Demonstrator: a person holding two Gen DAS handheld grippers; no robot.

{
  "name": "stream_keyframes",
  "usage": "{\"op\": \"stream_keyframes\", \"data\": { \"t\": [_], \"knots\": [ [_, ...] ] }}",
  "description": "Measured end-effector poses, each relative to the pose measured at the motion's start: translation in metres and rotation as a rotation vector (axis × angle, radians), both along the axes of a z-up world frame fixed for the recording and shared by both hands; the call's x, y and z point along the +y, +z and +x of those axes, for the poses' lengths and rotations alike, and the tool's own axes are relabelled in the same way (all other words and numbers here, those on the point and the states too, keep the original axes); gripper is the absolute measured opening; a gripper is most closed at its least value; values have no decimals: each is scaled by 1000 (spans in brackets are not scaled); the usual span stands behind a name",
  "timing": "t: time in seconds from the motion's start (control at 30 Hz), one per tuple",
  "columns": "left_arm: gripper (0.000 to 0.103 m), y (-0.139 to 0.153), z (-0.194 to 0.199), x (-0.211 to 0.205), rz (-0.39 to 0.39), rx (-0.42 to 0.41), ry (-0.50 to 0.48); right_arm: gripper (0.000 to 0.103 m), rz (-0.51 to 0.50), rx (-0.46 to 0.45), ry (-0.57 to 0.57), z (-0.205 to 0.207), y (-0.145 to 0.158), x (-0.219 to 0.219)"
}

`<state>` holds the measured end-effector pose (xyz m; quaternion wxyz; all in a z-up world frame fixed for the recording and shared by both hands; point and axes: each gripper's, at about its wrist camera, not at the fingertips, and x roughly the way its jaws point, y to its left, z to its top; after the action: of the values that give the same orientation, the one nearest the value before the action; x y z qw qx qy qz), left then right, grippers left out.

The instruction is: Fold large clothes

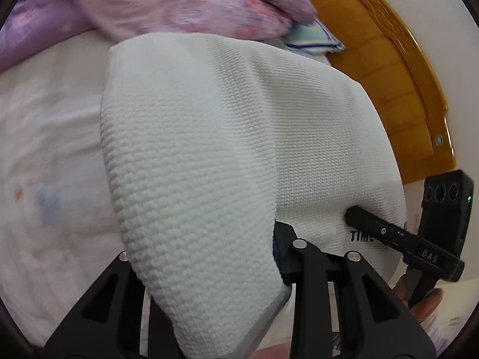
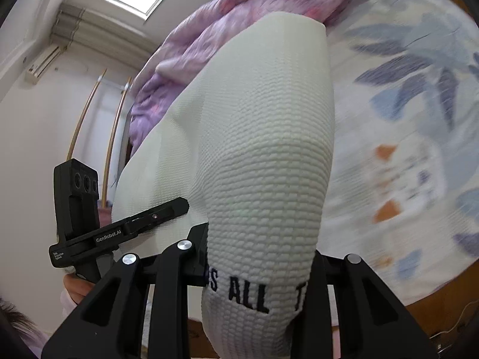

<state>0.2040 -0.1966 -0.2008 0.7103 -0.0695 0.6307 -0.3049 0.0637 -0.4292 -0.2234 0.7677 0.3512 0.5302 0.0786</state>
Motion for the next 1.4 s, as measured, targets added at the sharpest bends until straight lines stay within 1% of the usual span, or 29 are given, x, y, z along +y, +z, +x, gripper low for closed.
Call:
{"op": "stream_keyframes", "data": {
  "t": [0.1, 0.17, 0.2, 0.23, 0.3, 0.4, 0.43, 0.5, 0.53, 0.63, 0.67, 0.7, 0.73, 0.77, 0.8, 0.83, 0.87, 0.9, 0.93, 0.97, 1.0, 1.07, 1.13, 1.2, 1.23, 1.27, 1.3, 1.37, 1.4],
  "knots": [
    [30, -11, 9, -64, -11, 0, -31, 26, -32, -12, -30, 1, -1, -62],
    [30, -22, 19, -119, -15, 9, -47, 26, -48, -10, -44, 4, -1, -101],
    [30, -27, 22, -143, -13, 7, -56, 26, -58, -10, -49, 8, -1, -123],
    [30, -30, 25, -159, -12, 4, -63, 26, -68, -12, -51, 18, 0, -128],
    [29, -41, 34, -201, -11, -7, -84, 26, -73, -12, -56, 32, -3, -172],
    [29, -68, 60, -273, -19, -14, -78, 26, -85, -6, -32, 58, -21, -229],
    [29, -73, 64, -279, -24, -9, -71, 26, -92, -3, -15, 67, -26, -248],
    [29, -87, 78, -311, -28, -14, -65, 26, -96, 2, -1, 82, -40, -279],
    [29, -98, 89, -335, -27, -20, -61, 26, -102, 3, 4, 92, -44, -295],
    [30, -123, 104, -368, -27, -29, -45, 26, -131, -9, 56, 113, -68, -340],
    [32, -136, 109, -379, -26, -36, -40, 28, -143, 1, 79, 120, -82, -357],
    [40, -153, 112, -392, -23, -34, -33, 31, -155, 26, 84, 125, -95, -371],
    [45, -166, 114, -400, -25, -28, -28, 40, -181, 73, 74, 132, -116, -388],
    [51, -188, 114, -410, -17, -17, -28, 45, -233, 111, 56, 135, -134, -402],
    [51, -207, 113, -417, 19, 0, -31, 45, -270, 141, 37, 135, -145, -410],
    [51, -221, 112, -419, 58, 19, -35, 45, -293, 204, 4, 133, -166, -423],
    [52, -234, 109, -420, 113, 33, -35, 46, -294, 256, -23, 130, -179, -431],
    [53, -240, 108, -418, 153, 30, -30, 46, -291, 289, -56, 124, -189, -438],
    [54, -242, 104, -411, 180, 5, -33, 47, -285, 284, -89, 117, -190, -441],
    [58, -239, 101, -405, 198, -20, -38, 47, -276, 260, -114, 109, -186, -442],
    [61, -234, 100, -398, 245, -53, -29, 47, -275, 258, -120, 106, -183, -441],
    [62, -220, 101, -389, 284, -105, -6, 47, -315, 265, -111, 102, -173, -430],
    [64, -204, 105, -389, 260, -136, -5, 47, -345, 269, -118, 99, -168, -424],
    [65, -194, 111, -401, 224, -157, -40, 47, -311, 290, -147, 100, -175, -431],
    [65, -194, 112, -409, 218, -159, -70, 49, -289, 300, -154, 99, -181, -440],
    [65, -194, 113, -417, 227, -159, -96, 53, -281, 325, -167, 100, -185, -448],
    [65, -192, 110, -421, 230, -162, -112, 54, -287, 348, -172, 108, -189, -456],
    [65, -191, 108, -429, 190, -165, -140, 55, -317, 377, -126, 119, -191, -462],
    [65, -190, 105, -431, 176, -159, -146, 58, -354, 393, -94, 125, -190, -461]
  ]
}}
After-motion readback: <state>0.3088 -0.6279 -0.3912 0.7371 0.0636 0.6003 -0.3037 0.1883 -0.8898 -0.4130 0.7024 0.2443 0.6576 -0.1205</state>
